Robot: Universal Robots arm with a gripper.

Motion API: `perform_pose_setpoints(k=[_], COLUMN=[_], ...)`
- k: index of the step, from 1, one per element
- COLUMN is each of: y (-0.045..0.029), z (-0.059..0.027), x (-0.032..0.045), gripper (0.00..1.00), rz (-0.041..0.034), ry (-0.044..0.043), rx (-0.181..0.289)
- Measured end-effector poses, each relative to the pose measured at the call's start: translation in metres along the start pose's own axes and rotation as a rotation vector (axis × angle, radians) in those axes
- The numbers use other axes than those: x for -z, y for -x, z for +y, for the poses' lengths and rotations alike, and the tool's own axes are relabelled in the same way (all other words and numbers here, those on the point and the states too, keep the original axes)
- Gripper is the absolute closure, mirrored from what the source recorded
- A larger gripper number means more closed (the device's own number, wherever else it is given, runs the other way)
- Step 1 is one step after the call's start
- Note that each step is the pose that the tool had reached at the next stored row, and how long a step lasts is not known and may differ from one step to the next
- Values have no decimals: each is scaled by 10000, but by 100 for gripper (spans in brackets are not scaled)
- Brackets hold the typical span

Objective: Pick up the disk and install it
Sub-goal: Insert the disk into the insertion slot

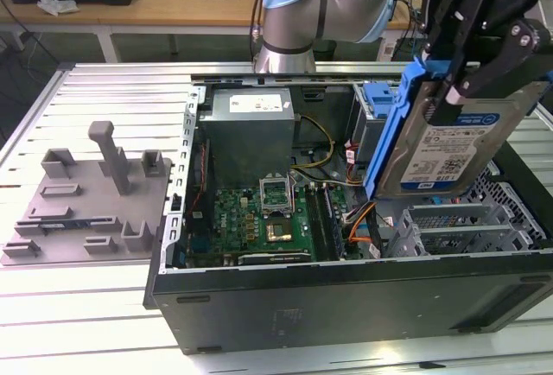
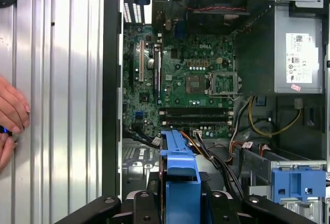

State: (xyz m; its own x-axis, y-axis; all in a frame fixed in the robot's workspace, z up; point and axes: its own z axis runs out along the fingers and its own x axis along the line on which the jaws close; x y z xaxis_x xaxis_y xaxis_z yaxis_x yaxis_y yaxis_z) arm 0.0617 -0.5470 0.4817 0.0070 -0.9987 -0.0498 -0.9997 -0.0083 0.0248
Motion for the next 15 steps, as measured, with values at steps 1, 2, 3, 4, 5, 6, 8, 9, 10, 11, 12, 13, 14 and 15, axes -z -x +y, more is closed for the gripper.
perform_pose_setpoints(k=[1, 2, 3, 4, 5, 6, 8, 9, 10, 11, 12, 13, 14, 15], y=[-4, -9, -14, -18, -22, -27, -33, -36, -39, -42, -46, -48, -50, -52], z=[-19, -40, -63, -86, -106, -137, -186, -211, -231, -271, -305, -323, -344, -364], x=[0, 1, 2, 3, 4, 5, 6, 7, 7, 9, 10, 10, 11, 12], gripper=[63, 63, 63, 63, 63, 63, 63, 63, 63, 63, 63, 63, 63, 63], rz=[-10, -19, -29, -37, -43, -48, -51, -52, -54, -55, -57, -58, -58, -59], ry=[0, -1, -1, -1, -1, -1, -1, -1, -1, -1, -1, -1, -1, -1], rx=[0, 1, 1, 2, 2, 1, 1, 1, 2, 2, 2, 1, 2, 1])
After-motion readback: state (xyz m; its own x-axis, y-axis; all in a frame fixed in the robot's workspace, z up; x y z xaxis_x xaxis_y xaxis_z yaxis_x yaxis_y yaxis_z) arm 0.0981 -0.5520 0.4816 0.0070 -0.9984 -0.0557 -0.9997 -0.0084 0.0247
